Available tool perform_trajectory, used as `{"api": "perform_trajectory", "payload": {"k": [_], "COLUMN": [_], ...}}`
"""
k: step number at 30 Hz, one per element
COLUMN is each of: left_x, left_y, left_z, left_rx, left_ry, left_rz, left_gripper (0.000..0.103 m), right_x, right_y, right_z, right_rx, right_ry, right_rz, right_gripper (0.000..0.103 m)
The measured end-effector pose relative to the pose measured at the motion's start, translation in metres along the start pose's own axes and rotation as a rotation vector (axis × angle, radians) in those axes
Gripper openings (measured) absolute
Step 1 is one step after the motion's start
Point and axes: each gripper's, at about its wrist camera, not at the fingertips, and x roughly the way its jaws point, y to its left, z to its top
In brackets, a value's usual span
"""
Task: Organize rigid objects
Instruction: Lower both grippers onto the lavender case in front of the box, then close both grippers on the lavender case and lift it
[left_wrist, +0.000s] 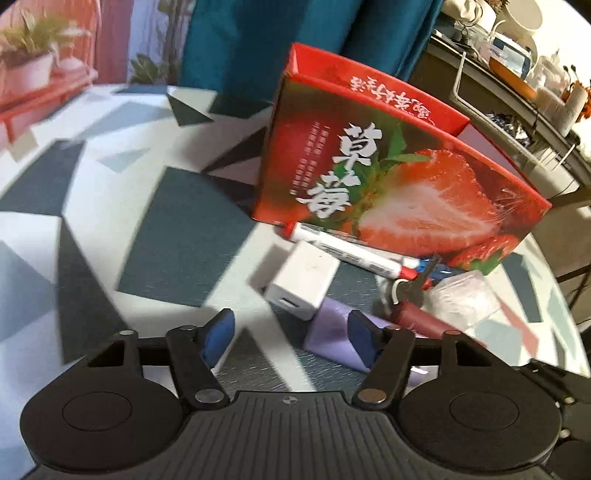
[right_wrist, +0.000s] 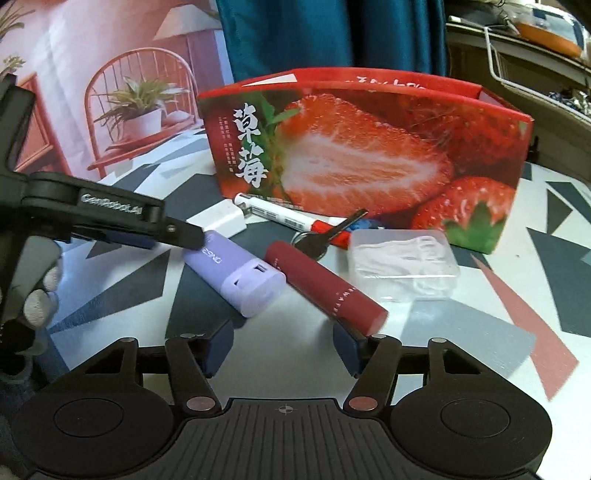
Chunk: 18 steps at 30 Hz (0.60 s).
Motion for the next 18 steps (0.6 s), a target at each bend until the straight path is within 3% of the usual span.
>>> {"api": "perform_trajectory", "payload": {"k": [6,15,18], "left_x": [0.007,0.002,-0.004], "left_y": [-0.012,-0.026,-0.035], "left_z": [0.0,-0.012,-0.021], "left_rx": [0.035,0.069,0.105], "left_ry": [0.02,0.056,0.051], "left_rz": [-0.096,-0.167,-0.144], "left_gripper": [0.052,0.051,0.051], "right_x": [0.007,0.015,0.015], "right_y": [0.002,0.005,0.006], "right_z": [0.004,0.01,0.01], "right_rx": [-0.011,-0.036,-0.051], "right_ry": [0.006,0.002,0.001], "right_rz": [0.027,0.053,0.049], "right_gripper": [0.055,0.05,0.05]}}
